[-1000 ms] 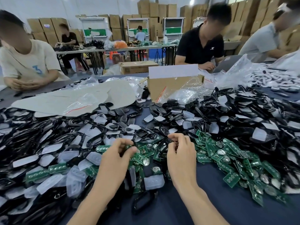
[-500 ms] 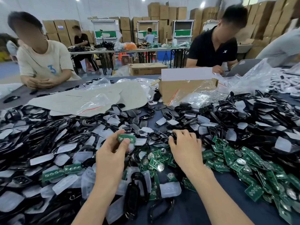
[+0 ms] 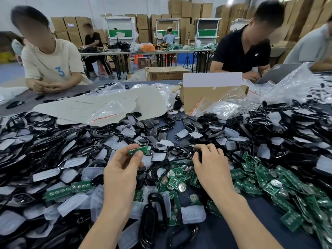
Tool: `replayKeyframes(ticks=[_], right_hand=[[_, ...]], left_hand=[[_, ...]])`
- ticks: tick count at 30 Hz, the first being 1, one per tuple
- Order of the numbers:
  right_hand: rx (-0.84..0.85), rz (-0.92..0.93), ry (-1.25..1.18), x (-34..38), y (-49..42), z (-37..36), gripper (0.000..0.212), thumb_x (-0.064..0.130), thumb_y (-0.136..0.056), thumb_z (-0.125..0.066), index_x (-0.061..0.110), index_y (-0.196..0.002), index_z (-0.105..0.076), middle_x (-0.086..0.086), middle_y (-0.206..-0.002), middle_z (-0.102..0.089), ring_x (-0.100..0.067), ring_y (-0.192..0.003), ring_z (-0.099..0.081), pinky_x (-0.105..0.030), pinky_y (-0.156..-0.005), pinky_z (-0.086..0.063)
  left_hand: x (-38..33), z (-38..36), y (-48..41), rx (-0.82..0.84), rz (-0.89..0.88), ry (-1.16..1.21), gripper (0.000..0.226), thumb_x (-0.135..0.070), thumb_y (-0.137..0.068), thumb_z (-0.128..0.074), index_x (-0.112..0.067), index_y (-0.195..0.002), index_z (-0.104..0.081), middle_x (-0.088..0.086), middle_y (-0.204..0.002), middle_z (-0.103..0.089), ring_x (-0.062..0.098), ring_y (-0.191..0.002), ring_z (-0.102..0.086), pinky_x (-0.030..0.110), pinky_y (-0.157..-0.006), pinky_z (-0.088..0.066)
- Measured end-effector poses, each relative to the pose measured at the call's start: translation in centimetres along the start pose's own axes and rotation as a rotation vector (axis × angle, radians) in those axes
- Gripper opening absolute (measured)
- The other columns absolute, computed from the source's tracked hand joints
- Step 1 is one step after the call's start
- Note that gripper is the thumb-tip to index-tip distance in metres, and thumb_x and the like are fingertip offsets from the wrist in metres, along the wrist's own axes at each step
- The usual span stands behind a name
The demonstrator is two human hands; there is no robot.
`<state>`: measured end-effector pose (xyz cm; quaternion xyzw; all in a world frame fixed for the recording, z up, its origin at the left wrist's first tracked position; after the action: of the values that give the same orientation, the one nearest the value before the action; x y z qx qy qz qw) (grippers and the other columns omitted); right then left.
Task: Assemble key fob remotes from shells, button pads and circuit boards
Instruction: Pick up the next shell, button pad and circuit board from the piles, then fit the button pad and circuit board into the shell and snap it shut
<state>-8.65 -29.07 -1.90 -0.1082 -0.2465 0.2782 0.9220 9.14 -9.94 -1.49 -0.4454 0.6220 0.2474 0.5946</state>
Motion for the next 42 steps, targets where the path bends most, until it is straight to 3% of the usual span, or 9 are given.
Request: replayKeyframes(ticks=[7, 11, 18, 25, 31, 33, 36, 38, 42], right_hand=[[-0.088, 0.091, -0.080, 2.0, 0.2, 1.0, 0.034, 0.026, -0.103, -0.049, 0.025, -0.136, -0.056, 0.004, -0.133, -0.054, -0.018, -0.120, -0.048, -0.034, -0.099, -0.038], [-0.086, 0.118, -0.167, 3.1, -1.7, 1.5, 0.032, 0.022, -0.103, -0.049, 0.023, -0.134, -0.057, 0.000, -0.130, -0.057, -0.020, -0.115, -0.050, -0.036, -0.098, -0.042], [0.323, 0.120, -0.172, 8.1, -9.3, -5.2, 0.030, 0.025, -0.104, -0.045, 0.015, -0.129, -0.060, -0.008, -0.125, -0.064, -0.028, -0.107, -0.061, -0.039, -0.089, -0.051], [0.577, 0.091, 0.185, 10.5, -11.7, -11.7, 0.039, 0.022, -0.104, -0.050, 0.001, -0.136, -0.042, -0.031, -0.146, -0.034, -0.046, -0.134, -0.034, -0.049, -0.106, -0.037], [0.539, 0.255, 0.307, 11.5, -11.4, -10.3, 0.005, 0.007, -0.100, -0.050, 0.002, -0.103, -0.050, -0.023, -0.121, -0.057, -0.035, -0.092, -0.052, -0.039, -0.075, -0.041], [0.516, 0.248, 0.287, 10.9, -11.3, -9.3, 0.008, 0.003, -0.101, -0.047, 0.001, -0.093, -0.047, -0.024, -0.119, -0.059, -0.034, -0.087, -0.051, -0.037, -0.072, -0.040], [0.487, 0.192, 0.130, 9.5, -10.8, -8.0, 0.021, 0.007, -0.102, -0.045, -0.001, -0.117, -0.059, -0.023, -0.126, -0.060, -0.036, -0.096, -0.059, -0.037, -0.078, -0.049], [0.376, 0.168, -0.072, 9.0, -10.2, -5.7, 0.033, 0.014, -0.103, -0.047, 0.014, -0.131, -0.064, -0.011, -0.118, -0.069, -0.028, -0.091, -0.065, -0.033, -0.075, -0.052], [0.194, 0.084, -0.639, 7.5, -6.8, -0.3, 0.024, 0.019, -0.100, -0.056, 0.030, -0.115, -0.071, 0.021, -0.091, -0.069, -0.006, -0.082, -0.070, -0.014, -0.063, -0.051]], left_hand=[[-0.1, -0.7, 0.4, 0.046, 0.019, 0.037, 0.015, -0.025, -0.086, -0.071, -0.040, -0.090, -0.072, -0.008, -0.092, -0.074, 0.011, -0.074, -0.068, 0.019, -0.072, -0.054], [0.1, -1.1, 0.3, 0.068, 0.035, 0.089, 0.018, -0.027, -0.081, -0.071, -0.026, -0.098, -0.072, -0.001, -0.085, -0.073, 0.013, -0.074, -0.066, 0.024, -0.075, -0.057], [0.8, -1.2, 0.0, 0.079, 0.052, 0.177, 0.025, -0.028, -0.082, -0.068, -0.017, -0.103, -0.074, 0.000, -0.083, -0.072, 0.011, -0.070, -0.064, 0.020, -0.068, -0.056], [0.9, -0.6, -0.5, 0.055, 0.066, 0.247, 0.017, -0.033, -0.080, -0.069, -0.029, -0.094, -0.077, 0.000, -0.081, -0.072, 0.011, -0.066, -0.063, 0.020, -0.066, -0.055], [1.1, -0.3, -0.7, 0.040, 0.092, 0.282, 0.017, -0.030, -0.079, -0.069, -0.028, -0.094, -0.077, 0.001, -0.081, -0.071, 0.011, -0.067, -0.063, 0.021, -0.065, -0.055], [1.0, -0.6, -0.6, 0.051, 0.101, 0.284, 0.018, -0.031, -0.080, -0.069, -0.026, -0.095, -0.077, 0.002, -0.082, -0.072, 0.012, -0.067, -0.063, 0.022, -0.065, -0.055], [1.1, -1.0, -0.3, 0.062, 0.113, 0.284, 0.020, -0.029, -0.081, -0.068, -0.023, -0.098, -0.076, 0.002, -0.080, -0.071, 0.012, -0.066, -0.063, 0.021, -0.064, -0.055], [1.0, -1.3, -0.2, 0.080, 0.109, 0.259, 0.023, -0.030, -0.082, -0.066, -0.023, -0.102, -0.075, 0.001, -0.079, -0.071, 0.012, -0.067, -0.062, 0.021, -0.064, -0.055], [0.8, -1.4, 0.0, 0.100, 0.096, 0.242, 0.022, -0.032, -0.083, -0.065, -0.030, -0.102, -0.076, 0.000, -0.081, -0.072, 0.012, -0.068, -0.062, 0.022, -0.065, -0.055]])
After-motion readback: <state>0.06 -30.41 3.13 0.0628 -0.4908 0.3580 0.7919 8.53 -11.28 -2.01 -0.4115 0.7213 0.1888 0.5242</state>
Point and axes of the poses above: each hand's wrist, its own y-axis away from the middle knuckle, its own z-axis out of the back of the hand, x = y × z, the point moved 10 cm from there along -y, towards the middle knuckle
